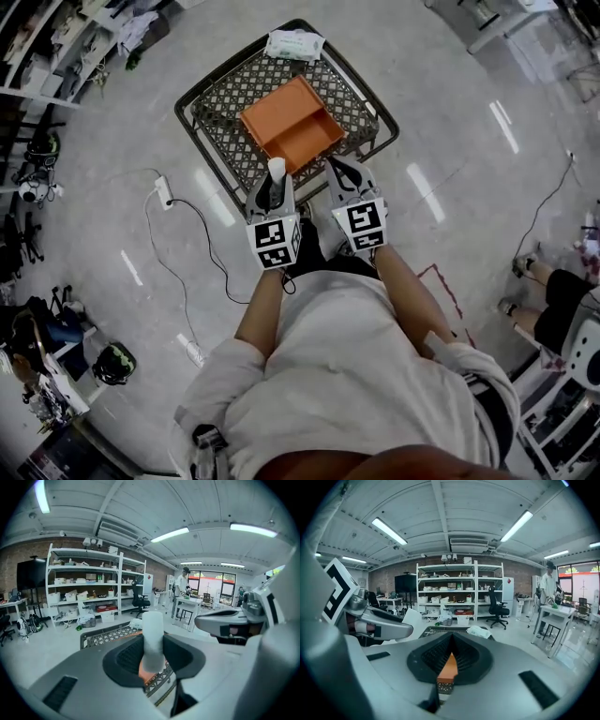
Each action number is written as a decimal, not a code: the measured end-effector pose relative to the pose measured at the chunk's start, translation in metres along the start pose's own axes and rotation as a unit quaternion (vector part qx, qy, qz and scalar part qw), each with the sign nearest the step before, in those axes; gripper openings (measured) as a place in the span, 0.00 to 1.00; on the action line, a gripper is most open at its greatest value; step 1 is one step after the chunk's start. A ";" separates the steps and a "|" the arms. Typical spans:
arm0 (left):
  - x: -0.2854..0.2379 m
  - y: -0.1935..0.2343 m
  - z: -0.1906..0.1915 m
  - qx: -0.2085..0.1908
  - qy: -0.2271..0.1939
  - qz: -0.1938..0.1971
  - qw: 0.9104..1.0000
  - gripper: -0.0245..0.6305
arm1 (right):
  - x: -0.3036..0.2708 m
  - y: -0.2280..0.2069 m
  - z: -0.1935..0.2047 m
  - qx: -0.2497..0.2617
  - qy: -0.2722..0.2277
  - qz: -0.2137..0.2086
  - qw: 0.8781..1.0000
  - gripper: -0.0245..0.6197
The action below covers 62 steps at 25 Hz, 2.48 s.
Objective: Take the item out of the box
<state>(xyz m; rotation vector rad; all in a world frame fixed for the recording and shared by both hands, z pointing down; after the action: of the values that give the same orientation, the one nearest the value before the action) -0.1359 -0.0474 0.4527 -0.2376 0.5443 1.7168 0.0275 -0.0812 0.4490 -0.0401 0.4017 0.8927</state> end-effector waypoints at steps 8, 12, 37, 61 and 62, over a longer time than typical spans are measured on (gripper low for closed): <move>0.038 -0.027 -0.029 -0.013 -0.057 0.011 0.998 0.24 | 0.037 -0.005 -0.033 0.010 -0.052 0.024 0.998 0.04; 0.056 -0.040 -0.040 -0.016 -0.086 0.015 0.996 0.24 | 0.057 -0.011 -0.049 0.012 -0.078 0.041 0.996 0.04; 0.103 -0.065 -0.097 -0.056 -0.179 0.044 0.981 0.24 | 0.109 -0.008 -0.123 0.060 -0.171 0.075 0.981 0.04; 0.094 -0.081 -0.098 -0.060 -0.177 0.065 0.980 0.24 | 0.112 -0.018 -0.115 0.052 -0.165 0.084 0.981 0.04; 0.094 -0.081 -0.098 -0.060 -0.177 0.064 0.980 0.24 | 0.112 -0.019 -0.115 0.053 -0.164 0.084 0.981 0.04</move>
<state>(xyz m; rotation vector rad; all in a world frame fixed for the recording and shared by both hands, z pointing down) -0.0923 -0.0021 0.3079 0.0210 0.1970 1.8666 0.0669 -0.0320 0.2998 0.2392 0.1441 1.0237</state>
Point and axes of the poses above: the fingertips, and each gripper's own axes: x backward along the fingers, y to its left, z out of its underside, the point moved 8 cm from there along x, backward along the fingers, and after that the axes turned 8 degrees about x, right-handed, at the moved point
